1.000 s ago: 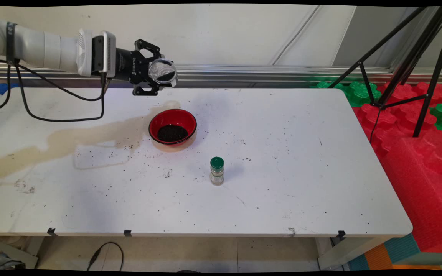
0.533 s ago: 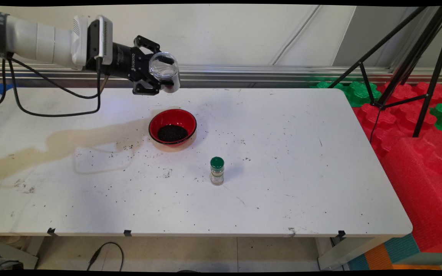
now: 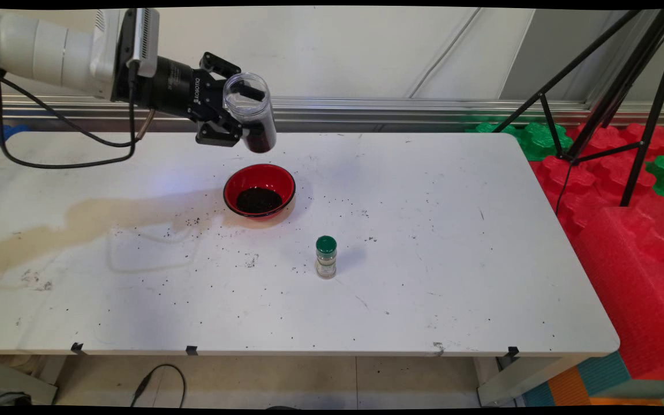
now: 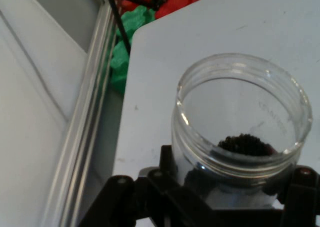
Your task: Pour the black seasoning powder in the red bowl, then place the picked object on the table
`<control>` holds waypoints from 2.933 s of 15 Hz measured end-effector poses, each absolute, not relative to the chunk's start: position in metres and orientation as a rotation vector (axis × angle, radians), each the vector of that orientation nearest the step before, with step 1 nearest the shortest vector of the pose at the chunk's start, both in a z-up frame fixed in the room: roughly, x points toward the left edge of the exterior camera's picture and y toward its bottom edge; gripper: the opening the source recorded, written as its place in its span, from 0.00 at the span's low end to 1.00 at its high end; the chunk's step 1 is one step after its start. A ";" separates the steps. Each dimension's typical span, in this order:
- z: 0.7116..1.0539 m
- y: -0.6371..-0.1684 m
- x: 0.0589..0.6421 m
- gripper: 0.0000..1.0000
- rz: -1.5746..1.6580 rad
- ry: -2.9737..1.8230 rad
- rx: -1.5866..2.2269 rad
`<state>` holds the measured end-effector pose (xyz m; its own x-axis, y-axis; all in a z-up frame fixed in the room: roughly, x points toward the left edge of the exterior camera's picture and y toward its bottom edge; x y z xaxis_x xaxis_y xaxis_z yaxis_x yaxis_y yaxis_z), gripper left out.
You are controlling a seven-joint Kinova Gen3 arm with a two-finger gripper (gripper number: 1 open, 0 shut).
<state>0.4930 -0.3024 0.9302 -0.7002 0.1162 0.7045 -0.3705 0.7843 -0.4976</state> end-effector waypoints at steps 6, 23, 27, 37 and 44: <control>0.938 -0.287 0.485 0.00 0.681 -2.173 0.258; 0.886 -0.246 0.496 0.00 0.344 -2.130 0.389; 0.860 -0.244 0.506 0.00 0.304 -2.144 0.396; 0.815 -0.251 0.524 0.00 0.244 -2.156 0.425; 0.800 -0.257 0.530 0.00 0.224 -2.160 0.432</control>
<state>0.5300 -0.2572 0.7998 -0.5392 -0.2239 0.8119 -0.3858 0.9226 -0.0018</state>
